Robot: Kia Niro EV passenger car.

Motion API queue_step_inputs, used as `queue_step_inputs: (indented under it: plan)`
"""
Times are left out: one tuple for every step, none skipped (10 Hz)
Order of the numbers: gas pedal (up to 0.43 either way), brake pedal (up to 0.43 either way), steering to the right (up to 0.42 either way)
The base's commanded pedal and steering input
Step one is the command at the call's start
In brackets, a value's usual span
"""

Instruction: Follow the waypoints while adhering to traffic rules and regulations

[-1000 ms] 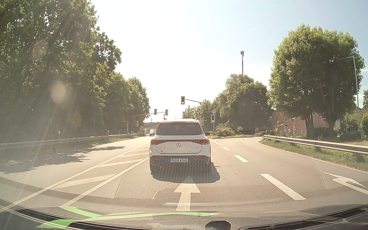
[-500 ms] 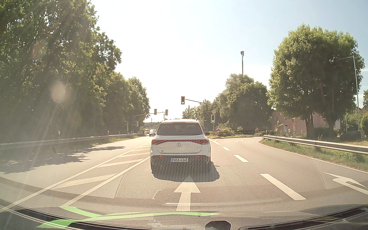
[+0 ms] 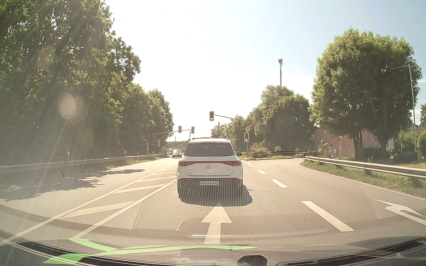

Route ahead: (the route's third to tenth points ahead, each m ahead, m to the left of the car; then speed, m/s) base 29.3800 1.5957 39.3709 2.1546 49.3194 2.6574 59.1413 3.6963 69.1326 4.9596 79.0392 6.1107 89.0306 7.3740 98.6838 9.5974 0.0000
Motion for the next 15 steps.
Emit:
queue_step_inputs:
  plan:
    - [0.000,0.037,0.000]
    - [0.000,0.000,0.000]
    - [0.000,0.000,0.000]
    - [0.000,0.000,0.000]
    - [0.000,0.000,0.000]
    - [0.098,0.000,0.000]
    - [0.138,0.000,0.000]
    - [0.189,0.000,0.000]
    - [0.228,0.000,0.000]
    - [0.280,0.000,0.000]
    - [0.319,0.000,0.000]
    - [0.358,0.000,0.000]
    - [0.409,0.000,0.000]
    - [0.429,0.000,0.000]
    - [0.461,0.000,0.000]
